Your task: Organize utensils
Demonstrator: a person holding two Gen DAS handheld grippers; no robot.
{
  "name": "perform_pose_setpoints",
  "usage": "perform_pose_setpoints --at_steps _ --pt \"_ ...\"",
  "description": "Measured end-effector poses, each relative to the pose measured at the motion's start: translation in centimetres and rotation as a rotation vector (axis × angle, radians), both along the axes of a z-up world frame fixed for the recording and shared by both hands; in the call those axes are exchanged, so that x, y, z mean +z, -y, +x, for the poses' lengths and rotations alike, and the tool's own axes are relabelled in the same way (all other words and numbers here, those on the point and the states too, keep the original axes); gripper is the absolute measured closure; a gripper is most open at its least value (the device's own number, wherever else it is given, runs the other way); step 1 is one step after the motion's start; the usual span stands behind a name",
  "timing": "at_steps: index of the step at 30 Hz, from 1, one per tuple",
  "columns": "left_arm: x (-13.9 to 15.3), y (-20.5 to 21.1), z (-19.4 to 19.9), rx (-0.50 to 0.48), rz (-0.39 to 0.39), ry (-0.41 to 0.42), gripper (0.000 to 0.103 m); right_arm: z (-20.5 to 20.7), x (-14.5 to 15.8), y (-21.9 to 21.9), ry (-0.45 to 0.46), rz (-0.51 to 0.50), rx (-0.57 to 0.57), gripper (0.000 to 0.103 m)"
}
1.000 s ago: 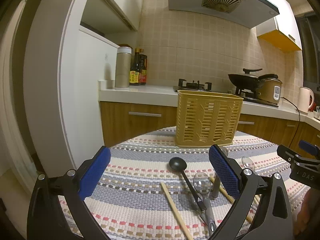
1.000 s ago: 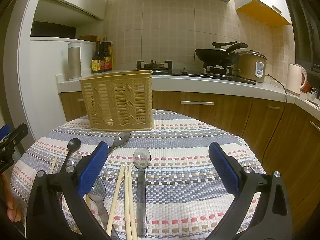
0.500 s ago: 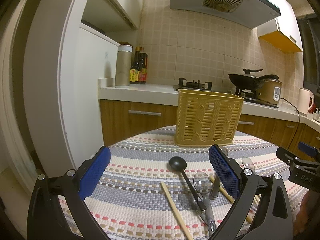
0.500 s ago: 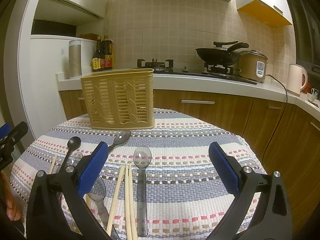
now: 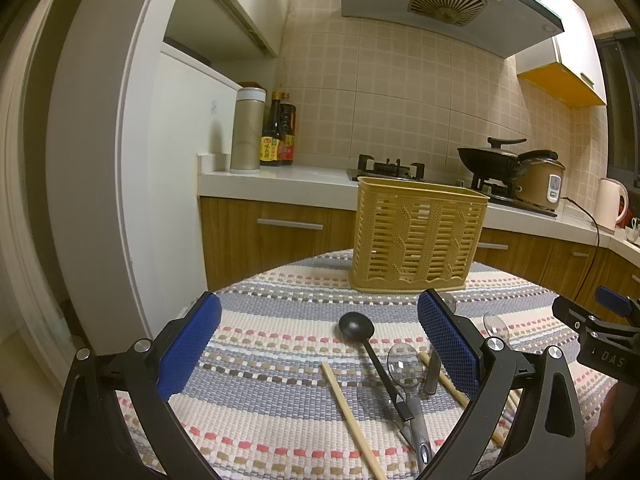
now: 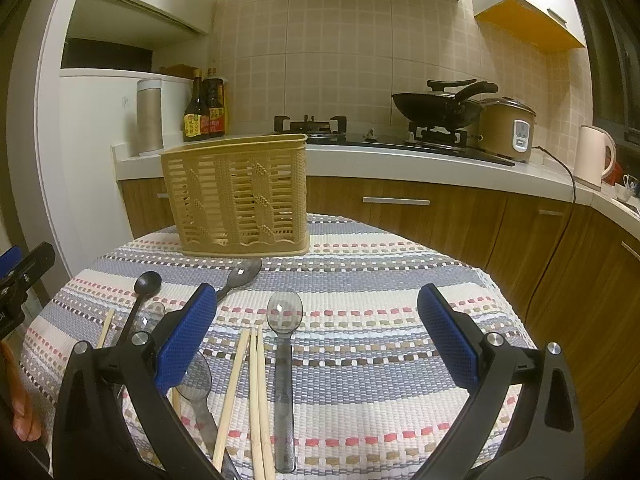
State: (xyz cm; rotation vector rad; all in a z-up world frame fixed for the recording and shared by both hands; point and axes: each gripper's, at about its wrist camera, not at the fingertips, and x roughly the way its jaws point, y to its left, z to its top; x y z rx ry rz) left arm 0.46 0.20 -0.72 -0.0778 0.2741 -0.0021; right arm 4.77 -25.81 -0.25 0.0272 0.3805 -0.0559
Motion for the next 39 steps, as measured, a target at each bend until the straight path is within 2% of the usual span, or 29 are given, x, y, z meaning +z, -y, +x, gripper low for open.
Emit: perform_pose_setpoints --at_steps 29,32,34,36,39 --pt "-0.1 -0.5 0.2 0.001 -0.021 -0.019 0.008 0.4 -0.1 0.1 -0.028 -0.003 -0.018 0.007" --pt "-0.5 -1.1 1.1 -0.019 -0.061 -0.089 0.008 1.1 -0.3 0.3 -0.076 0.005 -0.02 0.007" --pt "-0.8 -1.8 1.8 -0.04 -0.104 -0.134 0.01 1.6 -0.7 0.7 -0.121 0.036 -0.003 0.007" --pt "-1.0 -2.3 2.1 -0.062 -0.138 -0.16 0.012 1.6 -0.7 1.3 -0.127 0.074 0.009 0.007" --pt "-0.9 -2.5 3.7 -0.139 -0.15 -0.271 0.017 1.9 -0.6 2.2 -0.139 0.128 -0.021 0.007"
